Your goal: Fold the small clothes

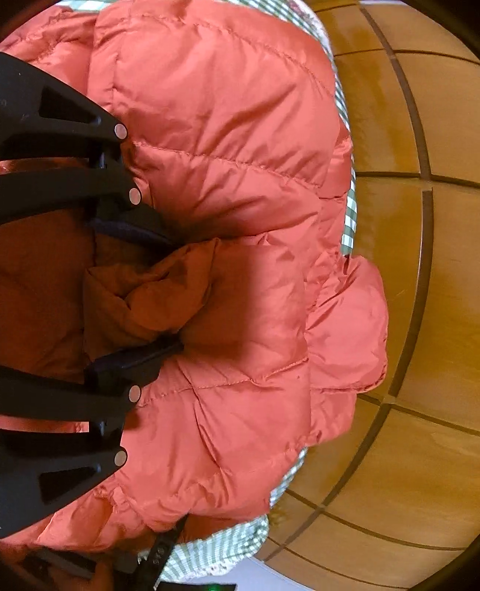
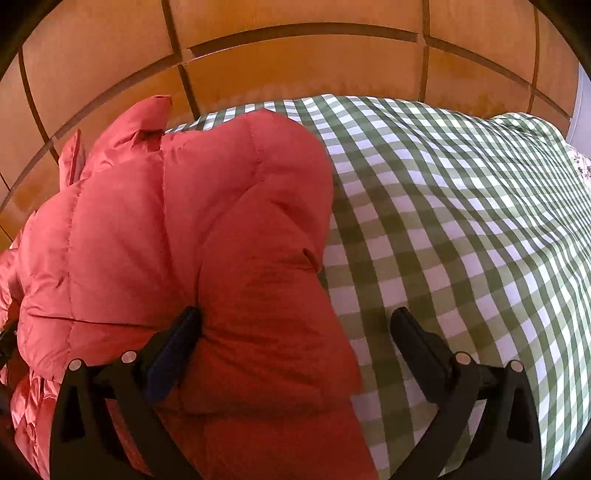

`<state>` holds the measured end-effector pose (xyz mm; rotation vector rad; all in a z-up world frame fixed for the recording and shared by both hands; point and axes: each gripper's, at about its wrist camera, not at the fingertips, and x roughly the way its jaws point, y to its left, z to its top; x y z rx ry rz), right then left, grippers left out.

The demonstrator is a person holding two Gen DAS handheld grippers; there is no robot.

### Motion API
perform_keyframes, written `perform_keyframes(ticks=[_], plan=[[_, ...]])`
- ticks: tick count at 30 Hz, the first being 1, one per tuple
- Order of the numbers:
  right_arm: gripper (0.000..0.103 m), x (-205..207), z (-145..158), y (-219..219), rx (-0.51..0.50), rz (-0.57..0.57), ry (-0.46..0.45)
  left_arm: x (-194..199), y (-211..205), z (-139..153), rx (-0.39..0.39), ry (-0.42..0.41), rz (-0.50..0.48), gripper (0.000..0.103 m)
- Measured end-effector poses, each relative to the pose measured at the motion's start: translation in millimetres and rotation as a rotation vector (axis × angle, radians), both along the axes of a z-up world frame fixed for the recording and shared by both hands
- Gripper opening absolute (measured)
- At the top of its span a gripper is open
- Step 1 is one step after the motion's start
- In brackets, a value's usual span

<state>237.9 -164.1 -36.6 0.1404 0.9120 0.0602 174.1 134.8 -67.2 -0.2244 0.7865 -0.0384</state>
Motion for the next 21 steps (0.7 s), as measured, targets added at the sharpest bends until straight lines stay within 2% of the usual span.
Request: perform_keyframes(ticks=[1,3,6,9,14,18,21], plan=[[0.101,0.4,1.4,-1.0,0.001,0.0,-0.001,-3.8,2.2,2.1,-0.012,-0.001,0.005,0.054],[0.101,2.9,-0.9,-3.8,0.011,0.0,-0.003,-16.9,6.5,7.6,-0.04,-0.007,0.016,0.069],[0.101,3.9,0.4,-2.5,0.012,0.0,-0.003,-41.4,9.8,15.2,-0.059,-0.011,0.027,0.081],[0.101,3.1,0.6,-2.0,0.013,-0.001,0.002,-69.8,16.9,21.0,-0.068,-0.014,0.043,0.088],[0.101,3.6,0.9,-5.0,0.047,0.0,0.02,-112.7,41.2,23.2,-0.04,-0.004,0.088,0.09],[0.101,0.5,2.4,-18.4,0.139,0.012,0.033,-138.0,64.9,23.8,0.011,0.013,0.125,0.09],[0.101,-10.0,10.8,-29.9,0.211,0.005,0.059,-157.0,81.7,25.4,0.016,0.0,0.132,0.09]])
